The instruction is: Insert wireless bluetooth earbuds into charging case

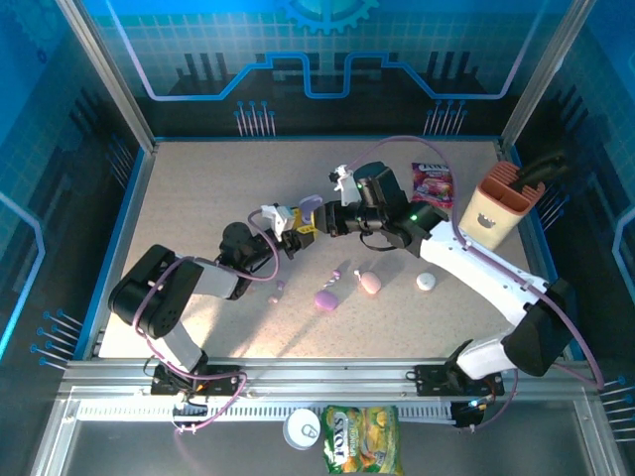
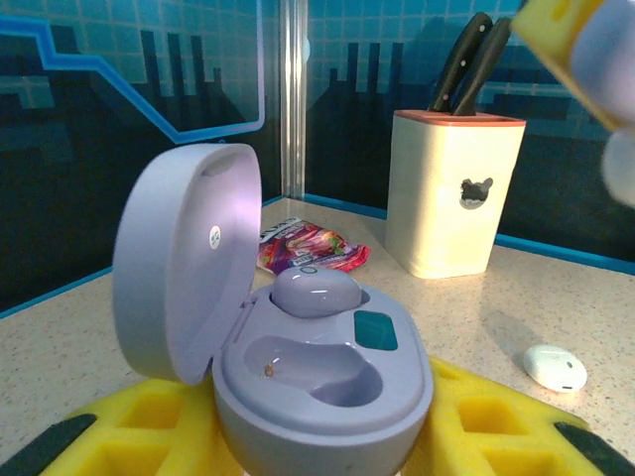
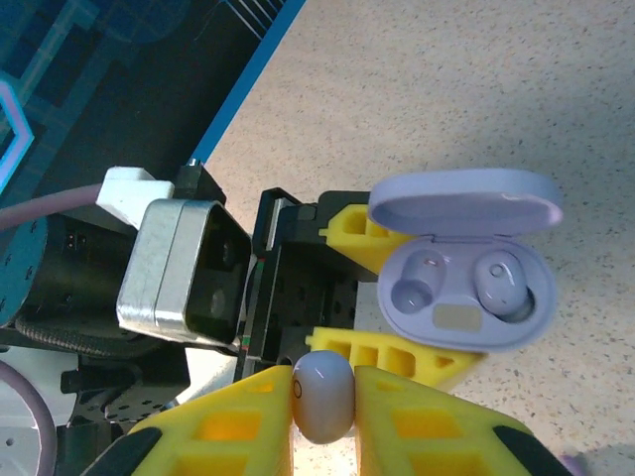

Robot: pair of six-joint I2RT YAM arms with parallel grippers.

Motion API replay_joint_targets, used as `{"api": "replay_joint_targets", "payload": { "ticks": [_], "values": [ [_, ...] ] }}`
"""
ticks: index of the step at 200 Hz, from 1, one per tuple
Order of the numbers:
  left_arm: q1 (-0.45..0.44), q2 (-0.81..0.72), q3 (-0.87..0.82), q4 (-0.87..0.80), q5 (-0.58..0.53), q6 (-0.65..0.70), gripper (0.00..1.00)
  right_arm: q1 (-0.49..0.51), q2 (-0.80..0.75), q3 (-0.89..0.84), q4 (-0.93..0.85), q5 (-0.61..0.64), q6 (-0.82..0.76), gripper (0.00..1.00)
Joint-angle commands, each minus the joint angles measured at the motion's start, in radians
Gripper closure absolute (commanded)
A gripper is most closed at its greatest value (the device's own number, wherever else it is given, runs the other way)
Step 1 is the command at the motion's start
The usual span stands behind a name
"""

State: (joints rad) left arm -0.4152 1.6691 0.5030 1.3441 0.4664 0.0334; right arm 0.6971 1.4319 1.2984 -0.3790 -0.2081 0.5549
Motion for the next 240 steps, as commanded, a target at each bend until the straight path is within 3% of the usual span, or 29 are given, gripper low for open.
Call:
{"api": "replay_joint_targets", "payload": {
  "ticks": [1,169,240],
  "values": [
    [-0.021,-0.008,0.014,0.054,-0.019,0.039,0.62,-0.011,0.031,0.037,0.02,-0.048,0.007,0.8],
    [-0.057,-0.051,-0.029,0.057,-0.011,0.061,0.62,-0.033,0.121,0.029,0.036,-0.056,0.02,0.8],
    [-0.058,-0.055,-0.03,0.057,-0.011,0.057,0.62,-0.039,0.095,0.001,0.059,0.001,0.017,0.81]
  ]
}}
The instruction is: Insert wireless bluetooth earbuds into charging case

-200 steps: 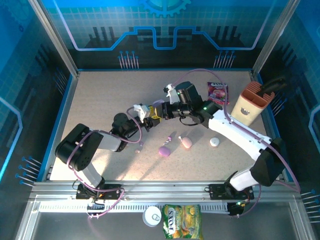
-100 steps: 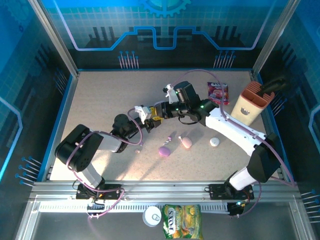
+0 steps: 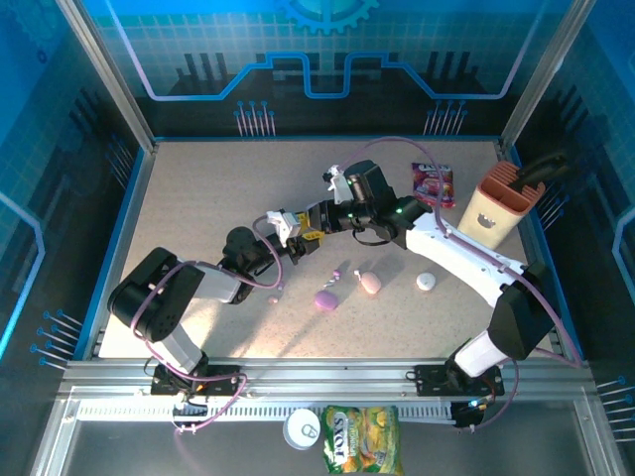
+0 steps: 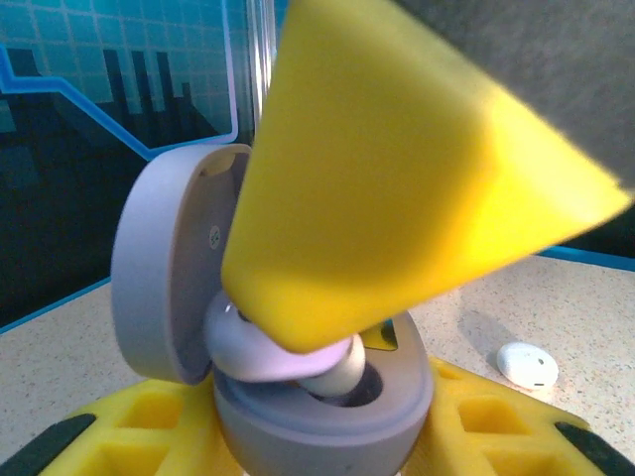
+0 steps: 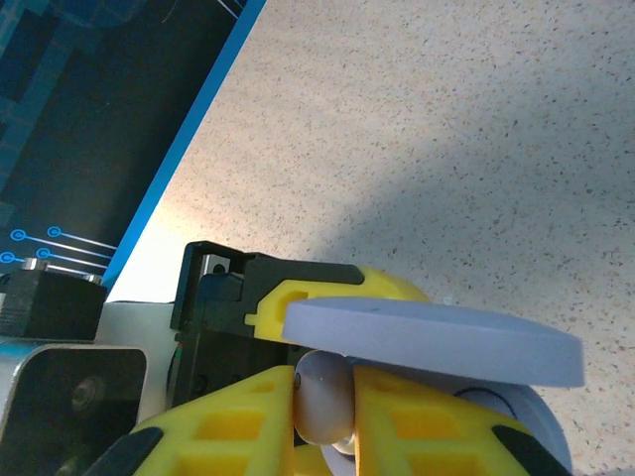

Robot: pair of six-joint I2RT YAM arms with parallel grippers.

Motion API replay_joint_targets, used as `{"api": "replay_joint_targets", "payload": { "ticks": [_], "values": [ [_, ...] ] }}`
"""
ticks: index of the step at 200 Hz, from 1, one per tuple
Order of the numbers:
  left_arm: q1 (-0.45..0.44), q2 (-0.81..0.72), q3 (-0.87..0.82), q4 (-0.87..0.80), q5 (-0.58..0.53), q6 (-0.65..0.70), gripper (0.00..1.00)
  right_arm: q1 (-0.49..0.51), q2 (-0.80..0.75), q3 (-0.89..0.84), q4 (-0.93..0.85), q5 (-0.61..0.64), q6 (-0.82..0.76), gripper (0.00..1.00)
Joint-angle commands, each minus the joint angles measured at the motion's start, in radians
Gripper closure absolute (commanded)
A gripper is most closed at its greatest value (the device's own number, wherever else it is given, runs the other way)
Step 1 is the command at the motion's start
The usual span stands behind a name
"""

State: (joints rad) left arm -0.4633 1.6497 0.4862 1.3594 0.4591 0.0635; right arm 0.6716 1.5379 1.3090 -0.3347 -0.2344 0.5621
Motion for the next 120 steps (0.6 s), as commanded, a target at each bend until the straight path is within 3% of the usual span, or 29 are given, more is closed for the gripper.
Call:
{"api": "replay_joint_targets", "payload": {
  "ticks": [1,120],
  "values": [
    [-0.01,-0.036,-0.014,0.042,-0.004,0.027,0.62,-0.013,-0.011,-0.01,0.014,0.028,0.01,0.81],
    [-0.01,-0.032,0.011,0.042,-0.03,0.016,0.62,-0.036,-0.048,-0.056,0.005,0.036,0.013,0.72]
  ]
}}
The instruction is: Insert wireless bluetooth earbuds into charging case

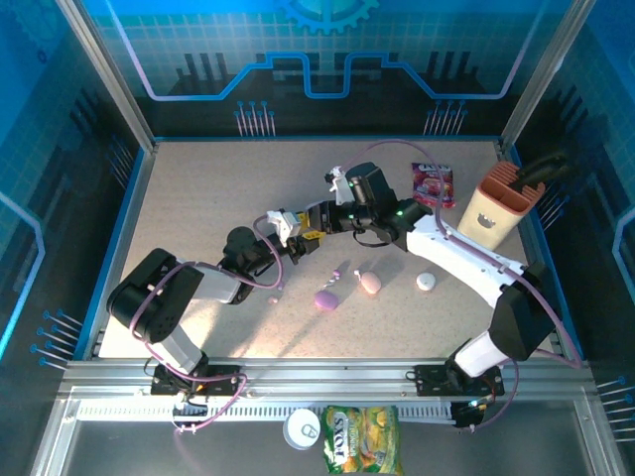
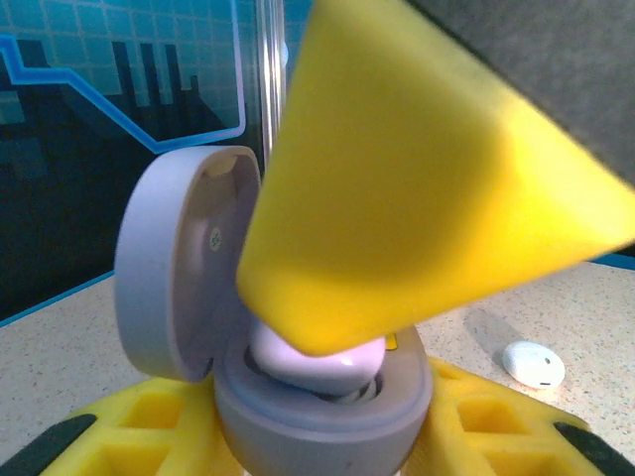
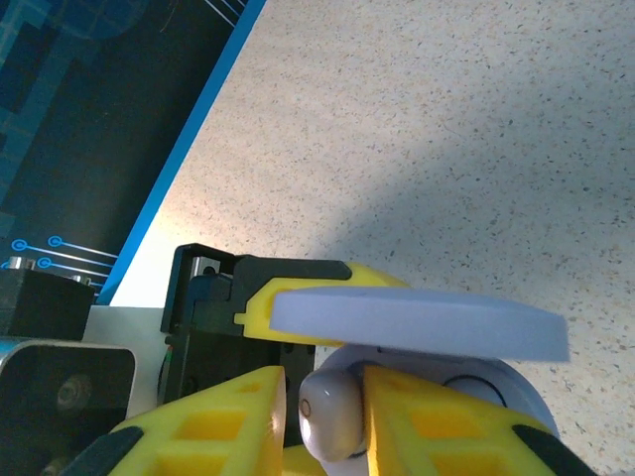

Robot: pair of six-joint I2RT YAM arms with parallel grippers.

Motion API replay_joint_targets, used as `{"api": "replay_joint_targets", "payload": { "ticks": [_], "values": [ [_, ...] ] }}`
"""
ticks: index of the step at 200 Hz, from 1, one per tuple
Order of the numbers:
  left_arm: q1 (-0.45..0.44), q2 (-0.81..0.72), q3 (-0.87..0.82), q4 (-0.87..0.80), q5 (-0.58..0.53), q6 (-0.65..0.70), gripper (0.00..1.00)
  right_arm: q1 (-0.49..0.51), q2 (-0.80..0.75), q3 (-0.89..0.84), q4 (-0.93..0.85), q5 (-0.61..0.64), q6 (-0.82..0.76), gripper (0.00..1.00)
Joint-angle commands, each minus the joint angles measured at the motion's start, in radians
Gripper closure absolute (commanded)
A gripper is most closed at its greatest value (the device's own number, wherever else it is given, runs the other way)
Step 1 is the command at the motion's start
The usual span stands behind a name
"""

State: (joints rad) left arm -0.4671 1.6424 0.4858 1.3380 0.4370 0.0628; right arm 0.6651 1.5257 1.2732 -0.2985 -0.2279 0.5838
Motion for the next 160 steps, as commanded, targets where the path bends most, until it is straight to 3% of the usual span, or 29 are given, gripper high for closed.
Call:
{"api": "replay_joint_targets", "payload": {
  "ticks": [1,63,121,160],
  "values": [
    [-0.006,-0.024,0.011,0.063,-0.008,0.018,0.62,-0.03,-0.037,-0.02,-0.03,0.028,-0.009,0.72],
    [-0.005,-0.004,0.01,0.062,-0.001,0.06,0.61,-0.033,-0.117,-0.041,0.004,-0.031,-0.121,0.61],
    [-0.004,-0.02,-0.007,0.024,0.019,0.107,0.61,-0.041,-0.062,0.095,-0.088,0.011,-0.199,0.75],
    [-0.005,-0.018,-0.014,0.031,0.038,0.107,0.61,-0.045,0.02,0.193,-0.144,0.029,-0.235,0.76]
  ]
}}
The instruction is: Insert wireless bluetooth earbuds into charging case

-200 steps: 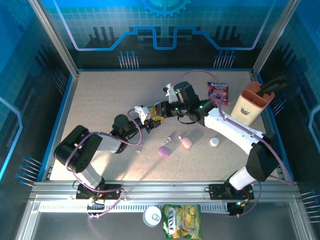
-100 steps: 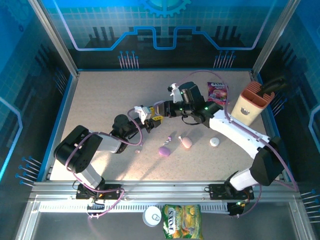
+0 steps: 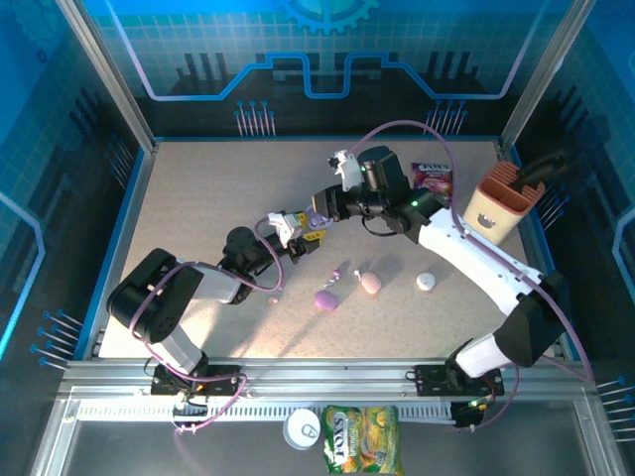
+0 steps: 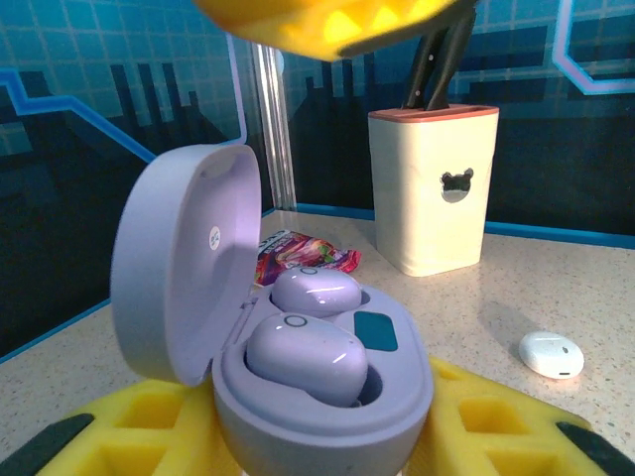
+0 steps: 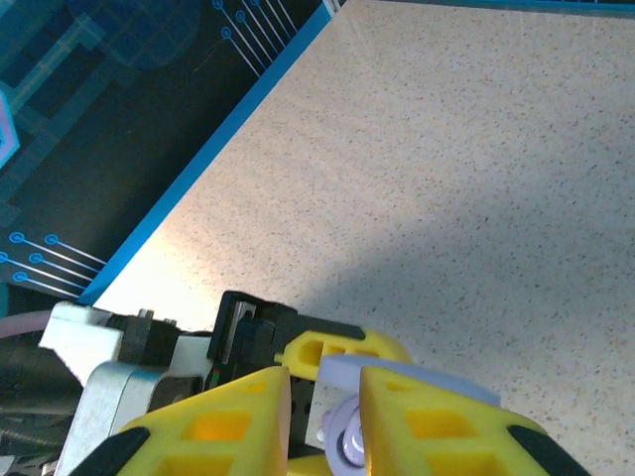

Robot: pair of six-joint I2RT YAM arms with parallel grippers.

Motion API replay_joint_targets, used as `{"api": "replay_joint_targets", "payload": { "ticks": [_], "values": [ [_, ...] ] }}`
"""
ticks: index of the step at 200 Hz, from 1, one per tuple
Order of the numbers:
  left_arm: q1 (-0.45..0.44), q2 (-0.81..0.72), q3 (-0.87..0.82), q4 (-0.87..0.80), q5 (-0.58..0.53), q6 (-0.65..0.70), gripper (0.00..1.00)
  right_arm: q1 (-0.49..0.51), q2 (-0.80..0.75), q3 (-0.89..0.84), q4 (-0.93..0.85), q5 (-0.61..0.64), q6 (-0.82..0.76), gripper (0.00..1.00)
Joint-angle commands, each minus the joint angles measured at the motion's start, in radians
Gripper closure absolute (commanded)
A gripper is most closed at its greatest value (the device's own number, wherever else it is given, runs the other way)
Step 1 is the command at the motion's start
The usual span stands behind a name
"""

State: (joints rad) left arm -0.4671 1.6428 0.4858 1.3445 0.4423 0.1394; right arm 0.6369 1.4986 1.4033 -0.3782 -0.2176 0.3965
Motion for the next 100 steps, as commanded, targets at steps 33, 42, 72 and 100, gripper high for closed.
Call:
{"api": "replay_joint_targets", "payload": {
  "ticks": [33,42,72,100],
  "values": [
    [-0.005,-0.03,-0.021,0.035,0.033,-0.001,0.61,-0.022,0.114,0.129,-0.144,0.042,-0.08,0.76],
    [-0.005,-0.036,-0.02,0.036,0.028,-0.013,0.61,-0.022,0.118,0.125,-0.152,0.039,-0.082,0.76],
    [-0.006,-0.054,-0.016,0.041,0.003,-0.058,0.61,-0.022,0.09,0.077,-0.144,0.023,-0.077,0.76],
    [-0.005,-0.054,-0.014,0.056,-0.016,-0.086,0.61,-0.037,0.036,0.018,-0.107,-0.011,-0.033,0.72]
  ]
}}
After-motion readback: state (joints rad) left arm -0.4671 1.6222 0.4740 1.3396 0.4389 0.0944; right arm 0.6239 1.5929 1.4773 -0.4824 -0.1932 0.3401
